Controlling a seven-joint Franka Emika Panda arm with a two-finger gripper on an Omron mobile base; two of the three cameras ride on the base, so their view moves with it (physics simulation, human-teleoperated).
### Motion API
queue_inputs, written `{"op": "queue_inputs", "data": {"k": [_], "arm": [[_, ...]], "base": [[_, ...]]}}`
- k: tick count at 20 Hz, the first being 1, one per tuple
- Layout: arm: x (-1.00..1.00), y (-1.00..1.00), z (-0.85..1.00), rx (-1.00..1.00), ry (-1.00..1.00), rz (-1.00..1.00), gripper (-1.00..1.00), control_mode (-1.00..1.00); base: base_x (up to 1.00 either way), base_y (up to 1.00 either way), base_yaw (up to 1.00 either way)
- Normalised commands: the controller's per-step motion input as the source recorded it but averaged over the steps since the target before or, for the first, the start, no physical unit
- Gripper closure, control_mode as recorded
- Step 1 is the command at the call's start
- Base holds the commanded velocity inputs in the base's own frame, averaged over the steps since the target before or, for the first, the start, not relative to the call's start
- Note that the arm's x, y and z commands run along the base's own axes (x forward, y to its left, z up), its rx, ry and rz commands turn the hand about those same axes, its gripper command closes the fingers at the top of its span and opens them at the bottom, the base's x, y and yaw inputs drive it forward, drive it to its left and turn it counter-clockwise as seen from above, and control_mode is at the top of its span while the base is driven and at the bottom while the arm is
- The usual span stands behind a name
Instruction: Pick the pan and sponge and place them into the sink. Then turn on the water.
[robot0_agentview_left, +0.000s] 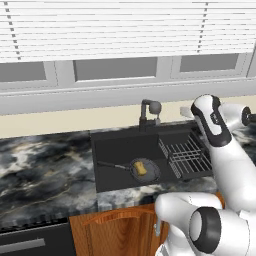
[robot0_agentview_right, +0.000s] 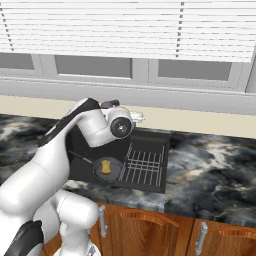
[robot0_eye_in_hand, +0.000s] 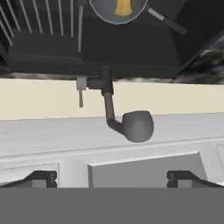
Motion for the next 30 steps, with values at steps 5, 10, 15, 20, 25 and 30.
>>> {"op": "queue_inputs", "data": {"k": [5,10,15,20,25,30], "arm": [[0.05,-0.18,0.1,0.04,-0.01,-0.1,-1.0,-1.0],[0.14,-0.02,0.02,0.0,-0.04,-0.08,-1.0,-1.0],[0.2,-0.06,0.03,0.0,-0.04,-0.09,-1.0,-1.0],[0.21,-0.13,0.0,-0.02,-0.06,-0.07,-1.0,-1.0],[0.17,-0.13,-0.13,-0.09,-0.13,-0.04,-1.0,-1.0],[0.07,-0.13,-0.21,-0.1,-0.16,-0.01,-1.0,-1.0]], "base": [[0.0,0.0,0.0],[0.0,0.0,0.0],[0.0,0.0,0.0],[0.0,0.0,0.0],[0.0,0.0,0.0],[0.0,0.0,0.0]]}}
